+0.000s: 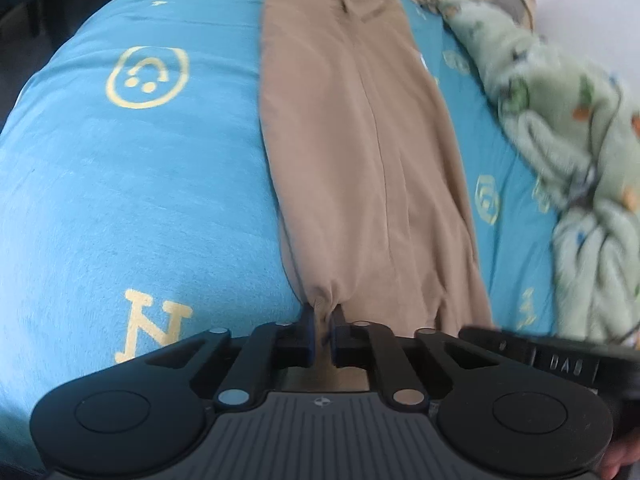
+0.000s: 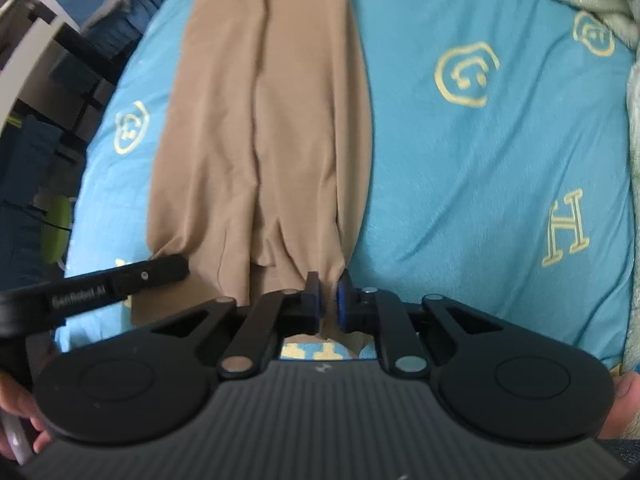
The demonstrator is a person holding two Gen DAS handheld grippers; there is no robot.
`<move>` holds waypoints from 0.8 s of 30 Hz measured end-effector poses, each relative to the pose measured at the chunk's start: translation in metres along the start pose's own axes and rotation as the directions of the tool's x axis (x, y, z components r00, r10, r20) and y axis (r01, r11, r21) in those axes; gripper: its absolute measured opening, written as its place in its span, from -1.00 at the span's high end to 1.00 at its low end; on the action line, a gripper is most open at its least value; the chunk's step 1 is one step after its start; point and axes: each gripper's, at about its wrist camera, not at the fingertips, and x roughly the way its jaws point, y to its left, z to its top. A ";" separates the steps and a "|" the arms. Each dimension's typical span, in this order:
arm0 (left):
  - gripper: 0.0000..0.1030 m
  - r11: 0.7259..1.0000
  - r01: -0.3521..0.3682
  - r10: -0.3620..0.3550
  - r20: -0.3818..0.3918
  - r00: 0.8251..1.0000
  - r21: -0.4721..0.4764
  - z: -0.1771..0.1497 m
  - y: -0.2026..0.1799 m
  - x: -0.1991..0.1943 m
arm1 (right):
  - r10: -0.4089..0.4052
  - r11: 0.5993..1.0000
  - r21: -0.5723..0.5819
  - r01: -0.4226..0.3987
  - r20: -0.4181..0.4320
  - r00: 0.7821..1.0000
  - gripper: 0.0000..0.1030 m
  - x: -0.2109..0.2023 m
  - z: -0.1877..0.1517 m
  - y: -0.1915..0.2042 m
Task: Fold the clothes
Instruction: 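Lift the held strip end with both grippers and fold it over the strip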
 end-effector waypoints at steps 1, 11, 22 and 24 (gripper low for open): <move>0.89 0.998 0.040 -0.039 0.023 0.999 -0.043 0.004 0.007 -0.009 | 0.024 0.999 0.029 -0.025 0.029 0.999 0.81 -0.007 0.001 -0.003; 0.93 0.891 0.386 -0.317 0.281 0.906 -0.238 0.068 0.035 -0.108 | 0.256 0.943 0.120 -0.312 0.338 0.905 0.86 -0.113 0.031 0.001; 0.94 0.885 0.449 -0.380 0.366 0.849 -0.122 0.025 -0.018 -0.194 | 0.312 0.943 -0.032 -0.332 0.440 0.842 0.86 -0.205 0.008 0.022; 0.94 0.891 0.441 -0.380 0.350 0.856 -0.111 0.001 -0.015 -0.200 | 0.281 0.955 -0.040 -0.294 0.440 0.853 0.85 -0.203 -0.014 0.021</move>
